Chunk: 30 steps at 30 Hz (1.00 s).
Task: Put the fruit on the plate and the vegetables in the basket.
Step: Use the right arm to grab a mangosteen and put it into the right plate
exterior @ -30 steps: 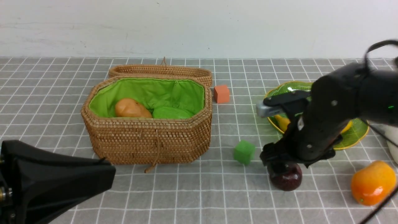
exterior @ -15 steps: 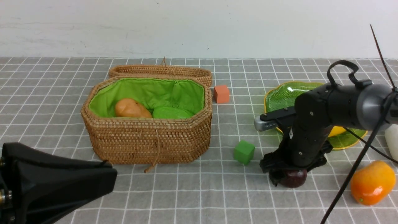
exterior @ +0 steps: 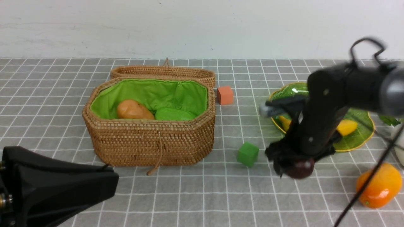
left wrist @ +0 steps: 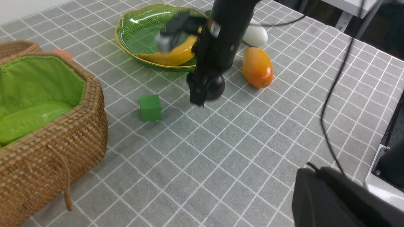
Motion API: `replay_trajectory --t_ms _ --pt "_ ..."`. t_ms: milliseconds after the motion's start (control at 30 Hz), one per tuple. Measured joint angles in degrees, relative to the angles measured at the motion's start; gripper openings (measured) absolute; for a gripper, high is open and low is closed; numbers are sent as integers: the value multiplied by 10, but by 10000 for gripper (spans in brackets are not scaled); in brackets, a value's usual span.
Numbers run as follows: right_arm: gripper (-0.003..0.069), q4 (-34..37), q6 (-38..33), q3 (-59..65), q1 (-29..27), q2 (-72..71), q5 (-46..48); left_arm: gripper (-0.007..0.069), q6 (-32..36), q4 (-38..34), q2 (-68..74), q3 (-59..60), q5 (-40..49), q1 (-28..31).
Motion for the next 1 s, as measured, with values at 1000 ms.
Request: replay_trajectory --t_ms 1000 --pt "571 133 -53 -211 -210 201 -159 -13 -3 -2 0 1 -84 0"
